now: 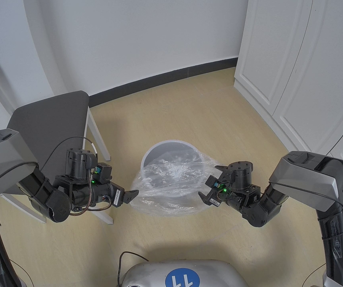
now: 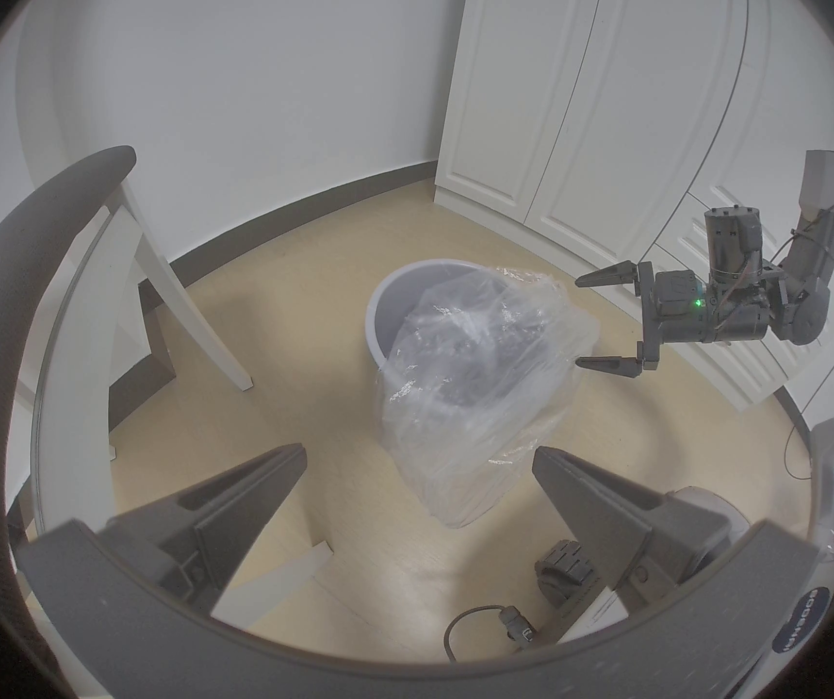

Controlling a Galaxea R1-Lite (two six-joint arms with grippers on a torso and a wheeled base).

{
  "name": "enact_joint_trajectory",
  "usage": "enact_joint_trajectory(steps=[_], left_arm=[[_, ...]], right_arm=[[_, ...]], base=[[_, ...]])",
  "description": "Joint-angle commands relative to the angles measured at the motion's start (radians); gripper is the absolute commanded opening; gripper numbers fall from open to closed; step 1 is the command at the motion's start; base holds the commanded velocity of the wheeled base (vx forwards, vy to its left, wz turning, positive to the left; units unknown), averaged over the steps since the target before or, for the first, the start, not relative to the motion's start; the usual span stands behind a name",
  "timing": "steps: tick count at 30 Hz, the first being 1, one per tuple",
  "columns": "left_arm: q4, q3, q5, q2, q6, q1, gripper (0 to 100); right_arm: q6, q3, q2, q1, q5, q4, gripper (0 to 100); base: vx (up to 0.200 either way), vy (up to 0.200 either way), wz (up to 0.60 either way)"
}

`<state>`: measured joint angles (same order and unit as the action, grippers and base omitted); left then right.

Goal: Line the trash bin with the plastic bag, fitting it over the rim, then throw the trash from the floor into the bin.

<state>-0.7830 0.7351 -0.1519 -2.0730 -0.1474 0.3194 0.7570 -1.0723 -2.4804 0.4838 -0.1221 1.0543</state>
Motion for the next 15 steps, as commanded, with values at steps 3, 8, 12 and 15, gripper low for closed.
enact_joint_trajectory(steps=[3,8,12,15], left_arm=[[-0.001,0.001,0.000,-0.001,0.002,0.000,100],[-0.001,0.000,0.000,0.001,0.002,-0.002,100],[-0.001,-0.003,0.000,0.004,0.000,0.000,100],[-0.001,-0.003,0.000,0.008,0.000,-0.002,100]], right_arm=[[0.007,-0.008,0.006,-0.008,0.002,-0.003,0],[0.005,0.000,0.075,0.006,0.004,-0.005,0],[0.005,0.006,0.101,0.019,0.002,-0.007,0],[0.005,-0.015,0.103,0.018,0.001,-0.008,0]], base=[[0.000,0.000,0.00],[0.000,0.000,0.00],[0.000,0.000,0.00],[0.000,0.000,0.00]])
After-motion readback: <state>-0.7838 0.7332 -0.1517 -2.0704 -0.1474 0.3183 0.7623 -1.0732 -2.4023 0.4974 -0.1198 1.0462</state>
